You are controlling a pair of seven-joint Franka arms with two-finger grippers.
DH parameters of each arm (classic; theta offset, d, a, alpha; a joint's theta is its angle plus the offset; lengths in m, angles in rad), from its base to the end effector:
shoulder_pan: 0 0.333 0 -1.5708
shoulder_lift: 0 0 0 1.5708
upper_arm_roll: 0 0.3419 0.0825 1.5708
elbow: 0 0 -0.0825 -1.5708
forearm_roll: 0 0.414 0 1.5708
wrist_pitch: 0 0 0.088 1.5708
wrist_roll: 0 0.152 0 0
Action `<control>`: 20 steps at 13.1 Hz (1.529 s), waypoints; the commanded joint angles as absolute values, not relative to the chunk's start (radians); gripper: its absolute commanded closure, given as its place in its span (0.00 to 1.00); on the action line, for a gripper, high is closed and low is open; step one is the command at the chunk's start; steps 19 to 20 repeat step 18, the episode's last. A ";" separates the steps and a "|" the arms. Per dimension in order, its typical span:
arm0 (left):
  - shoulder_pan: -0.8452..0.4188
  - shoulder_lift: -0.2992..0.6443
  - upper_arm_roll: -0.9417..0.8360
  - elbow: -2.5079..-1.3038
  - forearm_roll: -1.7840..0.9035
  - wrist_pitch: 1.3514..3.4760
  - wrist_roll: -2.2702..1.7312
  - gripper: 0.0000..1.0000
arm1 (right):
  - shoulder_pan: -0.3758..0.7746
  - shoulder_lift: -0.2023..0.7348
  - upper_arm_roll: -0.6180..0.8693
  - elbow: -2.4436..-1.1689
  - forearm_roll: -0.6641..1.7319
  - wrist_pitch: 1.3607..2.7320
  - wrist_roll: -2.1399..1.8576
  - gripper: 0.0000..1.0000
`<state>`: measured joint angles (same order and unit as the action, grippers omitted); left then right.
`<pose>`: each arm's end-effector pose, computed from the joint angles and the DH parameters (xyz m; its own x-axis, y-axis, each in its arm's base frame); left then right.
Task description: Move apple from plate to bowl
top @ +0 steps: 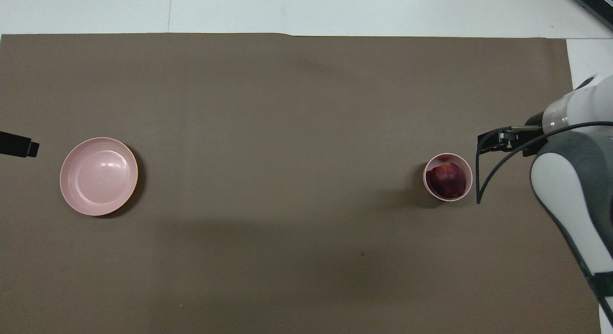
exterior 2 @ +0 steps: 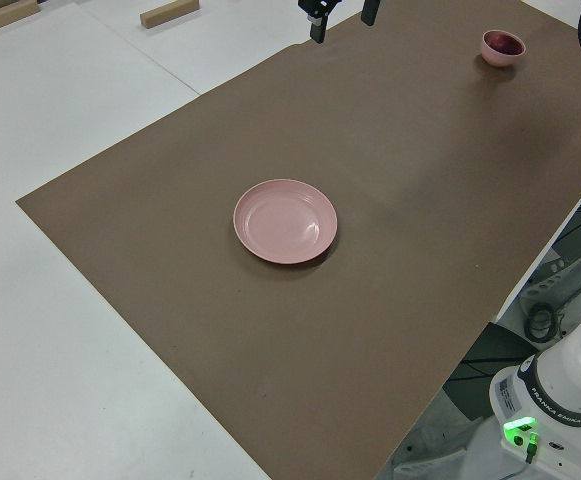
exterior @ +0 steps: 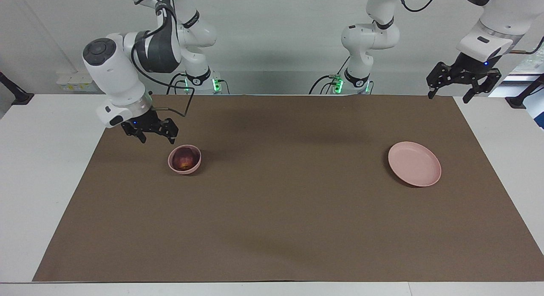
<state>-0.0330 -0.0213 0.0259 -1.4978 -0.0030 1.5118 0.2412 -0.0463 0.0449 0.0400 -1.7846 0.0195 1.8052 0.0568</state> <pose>0.5729 -0.0044 0.6489 0.9687 -0.2459 0.0351 -0.2459 -0.9693 -0.0050 0.6034 -0.0016 0.4907 0.9974 -0.0676 -0.0254 -0.0681 -0.9975 -0.0192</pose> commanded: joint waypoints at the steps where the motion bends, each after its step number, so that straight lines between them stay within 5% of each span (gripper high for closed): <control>1: -0.028 -0.037 0.020 -1.499 0.012 1.482 0.250 0.00 | -0.063 0.038 0.051 -1.654 0.012 1.668 0.074 0.00; 7: -0.021 -0.043 0.020 -1.505 0.011 1.480 0.245 0.00 | -0.066 0.052 0.052 -1.451 0.012 1.427 0.080 0.00; 20: -0.021 -0.049 0.021 -1.508 0.009 1.460 0.242 0.00 | -0.058 0.040 0.054 -1.480 0.006 1.486 0.081 0.00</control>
